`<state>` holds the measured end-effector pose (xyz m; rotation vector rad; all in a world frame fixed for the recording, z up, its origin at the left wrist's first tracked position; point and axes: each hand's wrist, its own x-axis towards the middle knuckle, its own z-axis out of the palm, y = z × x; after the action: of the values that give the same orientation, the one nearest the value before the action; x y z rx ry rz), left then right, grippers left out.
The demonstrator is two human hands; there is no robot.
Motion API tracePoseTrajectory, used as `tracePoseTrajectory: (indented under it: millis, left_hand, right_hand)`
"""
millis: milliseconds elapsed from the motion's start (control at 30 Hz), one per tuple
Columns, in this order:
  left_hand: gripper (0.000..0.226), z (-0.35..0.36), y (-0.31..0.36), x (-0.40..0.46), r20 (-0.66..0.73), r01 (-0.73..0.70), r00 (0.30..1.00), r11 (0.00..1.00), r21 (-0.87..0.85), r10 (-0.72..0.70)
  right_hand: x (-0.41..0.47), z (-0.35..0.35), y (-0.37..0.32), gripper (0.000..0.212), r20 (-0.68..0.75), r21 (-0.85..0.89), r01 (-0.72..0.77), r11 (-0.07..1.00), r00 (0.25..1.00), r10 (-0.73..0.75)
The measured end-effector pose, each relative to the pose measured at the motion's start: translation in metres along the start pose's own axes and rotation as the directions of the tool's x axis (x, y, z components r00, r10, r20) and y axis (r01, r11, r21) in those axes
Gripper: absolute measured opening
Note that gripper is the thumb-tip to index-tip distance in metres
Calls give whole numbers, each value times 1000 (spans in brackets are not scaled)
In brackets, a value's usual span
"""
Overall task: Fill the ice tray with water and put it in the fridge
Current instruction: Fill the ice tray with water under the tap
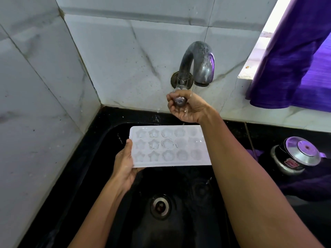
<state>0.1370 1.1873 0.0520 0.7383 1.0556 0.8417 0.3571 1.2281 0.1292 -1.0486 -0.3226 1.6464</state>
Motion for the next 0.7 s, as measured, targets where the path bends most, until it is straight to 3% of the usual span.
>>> tracePoseTrajectory:
  millis: [133, 200, 267, 433, 533, 567, 633, 700]
  left_hand:
    - [37, -2, 3, 1, 10, -4, 1000, 1000, 13, 4]
    - [36, -1, 2, 1, 8, -6, 1000, 1000, 13, 6]
    - [36, -2, 3, 2, 12, -4, 1000, 1000, 7, 4]
    - [37, -3, 2, 6, -2, 14, 1000, 1000, 12, -14]
    - [38, -3, 2, 6, -9, 20, 1000, 1000, 19, -20]
    - [37, -3, 2, 6, -8, 20, 1000, 1000, 22, -20]
    - [37, -4, 4, 4, -7, 12, 1000, 999, 34, -12]
    - [37, -6, 6, 2, -7, 3, 1000, 999, 54, -2]
  right_hand:
    - [-1, 8, -8, 34, -210, -6, 22, 1000, 977, -23]
    - [3, 12, -10, 24, -248, -126, 27, 992, 967, -58]
    - [5, 14, -9, 14, -217, -173, 17, 985, 975, -55]
    - [7, 2, -11, 16, -100, -111, 23, 994, 994, -34]
    - [6, -2, -8, 3, 22, -32, 60, 998, 998, -59]
    - [5, -4, -5, 9, 52, -9, 74, 997, 996, -74]
    - [-1, -12, -1, 39, 55, -87, 70, 994, 996, -65]
    - [-16, -18, 2, 58, -42, -396, 43, 917, 997, -65]
